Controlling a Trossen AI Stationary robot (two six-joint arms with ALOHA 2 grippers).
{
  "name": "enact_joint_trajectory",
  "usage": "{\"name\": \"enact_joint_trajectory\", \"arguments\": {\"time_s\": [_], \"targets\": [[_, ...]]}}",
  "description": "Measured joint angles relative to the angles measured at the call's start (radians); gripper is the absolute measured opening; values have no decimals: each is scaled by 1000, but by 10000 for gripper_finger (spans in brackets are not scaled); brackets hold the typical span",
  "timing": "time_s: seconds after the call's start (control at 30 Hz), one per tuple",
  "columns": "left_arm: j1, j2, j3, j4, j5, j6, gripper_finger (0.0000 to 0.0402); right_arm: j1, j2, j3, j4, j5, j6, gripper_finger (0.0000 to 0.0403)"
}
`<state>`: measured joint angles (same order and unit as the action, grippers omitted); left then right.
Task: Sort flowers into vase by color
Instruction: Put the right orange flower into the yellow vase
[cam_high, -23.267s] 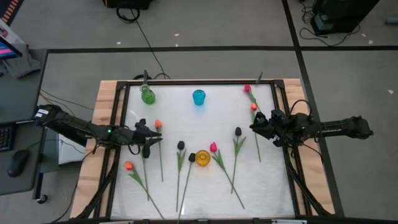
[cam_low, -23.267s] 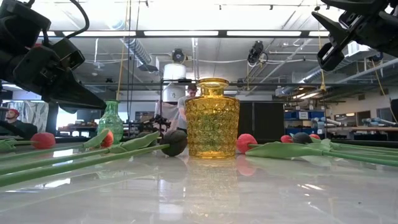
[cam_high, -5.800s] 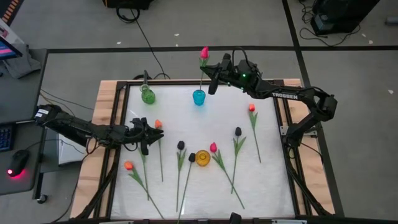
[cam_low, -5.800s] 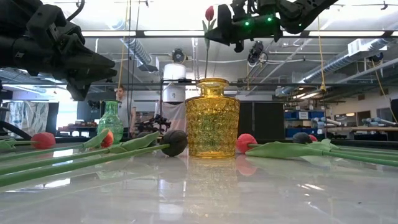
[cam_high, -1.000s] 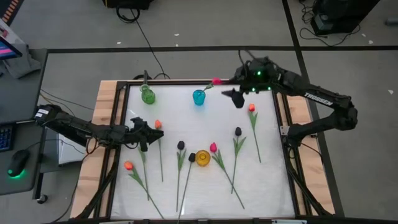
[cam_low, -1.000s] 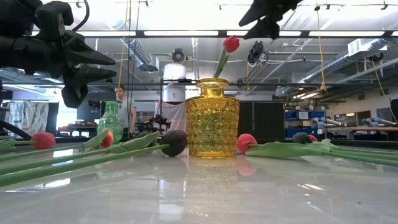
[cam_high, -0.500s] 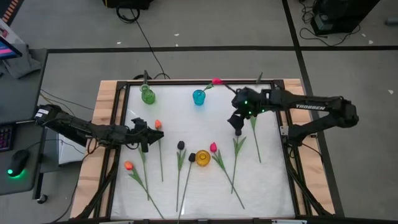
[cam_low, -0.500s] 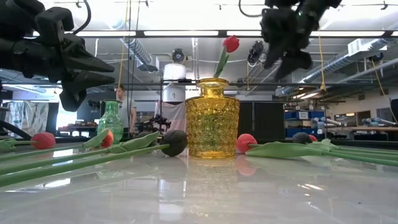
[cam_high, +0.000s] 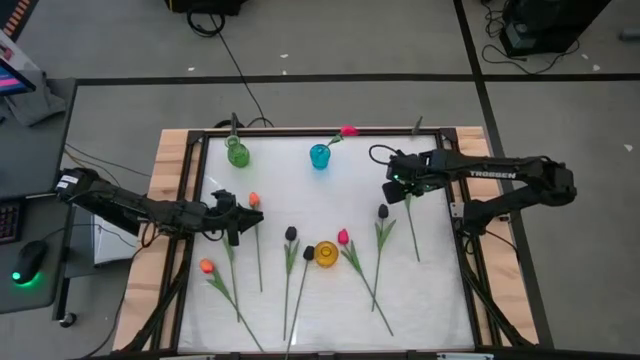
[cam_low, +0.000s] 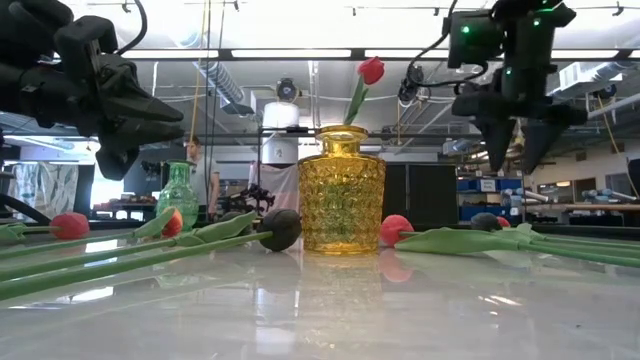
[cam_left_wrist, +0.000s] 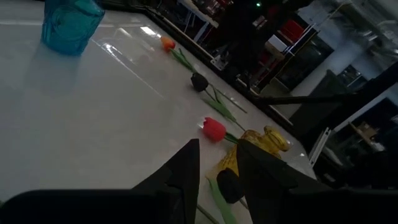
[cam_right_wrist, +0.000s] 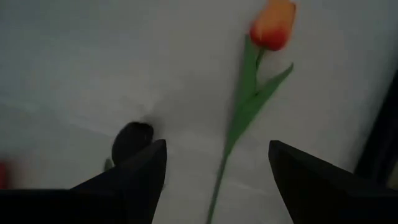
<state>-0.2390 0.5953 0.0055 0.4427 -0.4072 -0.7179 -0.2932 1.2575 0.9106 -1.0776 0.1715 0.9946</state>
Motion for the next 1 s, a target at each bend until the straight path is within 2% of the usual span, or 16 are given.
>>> {"name": "enact_joint_trajectory", "arguments": {"time_s": [0.3,0.57,1.0], "targets": [[0,0,0,-1,0,7,112,-73,0,-84,70,14,33,278],[0,0,0,-10,0,7,112,-110,1,-202,268,-34,25,258],[0,0,0,-11,-1,7,112,-122,1,-304,352,-33,25,244]]}}
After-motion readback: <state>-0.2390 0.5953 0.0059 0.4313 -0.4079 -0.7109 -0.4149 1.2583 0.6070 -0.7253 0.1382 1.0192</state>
